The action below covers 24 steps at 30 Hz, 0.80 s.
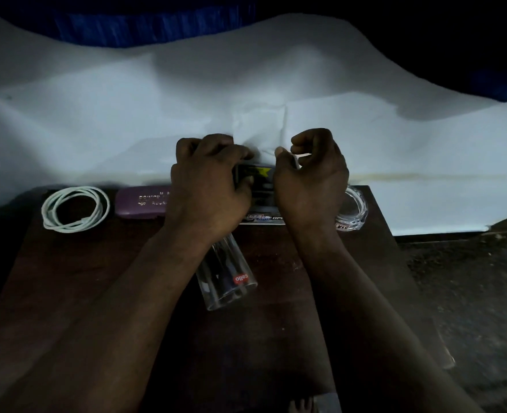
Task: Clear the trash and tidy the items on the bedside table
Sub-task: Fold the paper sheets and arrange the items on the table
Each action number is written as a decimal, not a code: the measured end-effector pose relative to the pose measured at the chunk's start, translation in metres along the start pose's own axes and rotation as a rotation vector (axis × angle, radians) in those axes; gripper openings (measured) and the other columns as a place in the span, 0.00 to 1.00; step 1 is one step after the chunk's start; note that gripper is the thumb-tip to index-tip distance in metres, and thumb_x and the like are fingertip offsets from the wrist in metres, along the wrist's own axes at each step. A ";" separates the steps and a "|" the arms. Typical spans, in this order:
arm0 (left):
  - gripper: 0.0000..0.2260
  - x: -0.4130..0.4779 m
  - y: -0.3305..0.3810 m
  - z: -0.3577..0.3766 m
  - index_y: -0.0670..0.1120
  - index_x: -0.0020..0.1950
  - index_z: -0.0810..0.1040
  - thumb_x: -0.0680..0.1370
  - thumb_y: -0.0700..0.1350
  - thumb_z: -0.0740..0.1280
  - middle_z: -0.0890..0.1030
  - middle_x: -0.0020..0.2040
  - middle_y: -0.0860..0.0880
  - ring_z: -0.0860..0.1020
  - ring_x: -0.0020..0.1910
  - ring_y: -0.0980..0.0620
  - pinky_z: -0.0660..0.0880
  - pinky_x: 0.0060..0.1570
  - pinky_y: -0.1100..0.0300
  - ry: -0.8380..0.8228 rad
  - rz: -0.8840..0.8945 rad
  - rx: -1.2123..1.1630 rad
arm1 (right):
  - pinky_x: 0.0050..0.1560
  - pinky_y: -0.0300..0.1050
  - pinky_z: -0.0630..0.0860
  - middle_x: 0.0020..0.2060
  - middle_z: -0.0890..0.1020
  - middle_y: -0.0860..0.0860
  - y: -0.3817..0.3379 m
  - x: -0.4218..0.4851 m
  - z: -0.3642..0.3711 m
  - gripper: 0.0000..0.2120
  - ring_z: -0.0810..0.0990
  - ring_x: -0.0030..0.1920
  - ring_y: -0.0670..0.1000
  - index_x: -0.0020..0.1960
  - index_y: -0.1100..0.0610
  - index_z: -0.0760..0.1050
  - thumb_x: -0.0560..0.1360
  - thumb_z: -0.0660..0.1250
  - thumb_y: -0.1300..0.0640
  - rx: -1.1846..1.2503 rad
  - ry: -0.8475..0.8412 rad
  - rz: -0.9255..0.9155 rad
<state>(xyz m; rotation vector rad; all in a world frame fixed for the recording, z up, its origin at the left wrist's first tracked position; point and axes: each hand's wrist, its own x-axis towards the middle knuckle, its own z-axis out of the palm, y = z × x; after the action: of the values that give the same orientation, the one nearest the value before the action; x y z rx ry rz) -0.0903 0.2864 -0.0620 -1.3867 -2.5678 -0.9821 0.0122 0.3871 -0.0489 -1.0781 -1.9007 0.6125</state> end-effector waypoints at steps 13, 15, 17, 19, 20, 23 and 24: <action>0.16 -0.058 0.040 -0.036 0.48 0.61 0.82 0.73 0.45 0.71 0.80 0.59 0.43 0.75 0.58 0.40 0.70 0.59 0.51 0.057 0.033 -0.026 | 0.38 0.34 0.67 0.35 0.80 0.43 -0.004 -0.058 -0.059 0.08 0.80 0.39 0.45 0.41 0.46 0.74 0.72 0.72 0.56 -0.067 -0.186 -0.151; 0.16 -0.070 0.055 -0.037 0.47 0.60 0.82 0.72 0.44 0.69 0.80 0.58 0.43 0.76 0.56 0.40 0.71 0.59 0.50 0.025 0.090 -0.013 | 0.39 0.38 0.70 0.36 0.83 0.44 -0.003 -0.065 -0.070 0.07 0.81 0.39 0.46 0.41 0.45 0.74 0.71 0.72 0.55 -0.085 -0.211 -0.143; 0.18 -0.079 0.065 -0.036 0.47 0.62 0.82 0.72 0.42 0.68 0.81 0.58 0.43 0.76 0.56 0.39 0.72 0.58 0.50 -0.008 0.107 -0.007 | 0.41 0.42 0.74 0.36 0.84 0.44 -0.001 -0.070 -0.080 0.03 0.82 0.40 0.45 0.41 0.48 0.76 0.70 0.70 0.54 -0.098 -0.228 -0.135; 0.19 -0.085 0.071 -0.036 0.47 0.64 0.81 0.73 0.42 0.68 0.81 0.61 0.44 0.75 0.58 0.39 0.72 0.60 0.50 -0.033 0.114 0.001 | 0.42 0.44 0.77 0.36 0.83 0.42 0.006 -0.070 -0.091 0.02 0.82 0.39 0.43 0.41 0.48 0.77 0.70 0.70 0.53 -0.111 -0.239 -0.105; 0.19 -0.087 0.072 -0.035 0.48 0.66 0.80 0.74 0.44 0.69 0.81 0.62 0.46 0.76 0.60 0.40 0.72 0.61 0.49 -0.049 0.115 0.003 | 0.44 0.45 0.79 0.36 0.83 0.42 0.011 -0.069 -0.096 0.02 0.82 0.40 0.42 0.41 0.48 0.77 0.71 0.70 0.53 -0.121 -0.250 -0.069; 0.20 -0.088 0.075 -0.027 0.50 0.69 0.78 0.76 0.49 0.70 0.80 0.65 0.47 0.76 0.64 0.43 0.74 0.63 0.48 -0.109 0.113 -0.028 | 0.53 0.50 0.80 0.45 0.84 0.44 0.037 -0.058 -0.109 0.07 0.84 0.48 0.47 0.47 0.48 0.80 0.71 0.74 0.50 -0.169 -0.331 0.067; 0.21 -0.087 0.077 -0.023 0.51 0.70 0.77 0.76 0.49 0.70 0.79 0.66 0.48 0.76 0.65 0.44 0.74 0.63 0.48 -0.133 0.117 -0.039 | 0.57 0.50 0.80 0.51 0.84 0.45 0.046 -0.054 -0.112 0.11 0.83 0.53 0.50 0.51 0.48 0.80 0.71 0.75 0.48 -0.199 -0.354 0.099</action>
<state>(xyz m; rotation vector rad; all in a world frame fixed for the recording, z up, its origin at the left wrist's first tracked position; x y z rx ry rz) 0.0147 0.2404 -0.0346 -1.6454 -2.5354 -0.9578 0.1430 0.3644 -0.0473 -1.2614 -2.2610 0.7193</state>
